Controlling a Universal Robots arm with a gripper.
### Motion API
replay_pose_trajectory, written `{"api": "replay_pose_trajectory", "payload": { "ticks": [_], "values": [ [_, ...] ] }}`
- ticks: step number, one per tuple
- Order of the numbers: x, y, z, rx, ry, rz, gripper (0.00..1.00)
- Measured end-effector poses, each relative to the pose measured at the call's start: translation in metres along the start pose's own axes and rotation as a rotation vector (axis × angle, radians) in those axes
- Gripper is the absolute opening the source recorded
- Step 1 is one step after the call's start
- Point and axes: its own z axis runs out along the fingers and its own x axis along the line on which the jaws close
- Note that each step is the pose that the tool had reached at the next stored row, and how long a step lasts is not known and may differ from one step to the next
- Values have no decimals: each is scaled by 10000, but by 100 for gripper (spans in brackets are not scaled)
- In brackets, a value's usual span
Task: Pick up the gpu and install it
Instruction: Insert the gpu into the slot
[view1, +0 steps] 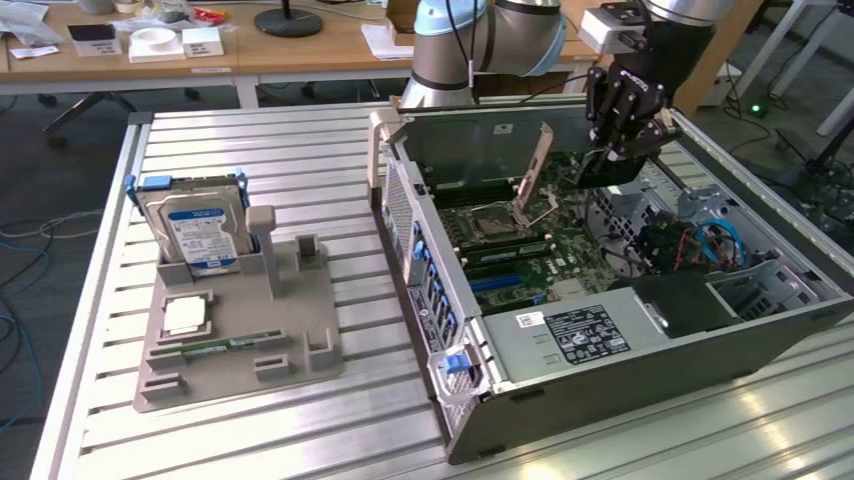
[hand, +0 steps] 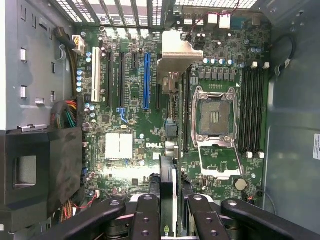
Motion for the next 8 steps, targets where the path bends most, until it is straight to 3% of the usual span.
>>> {"api": "replay_pose_trajectory", "payload": {
  "ticks": [8],
  "values": [
    [0, 0, 0, 0, 0, 0, 26]
  ]
}}
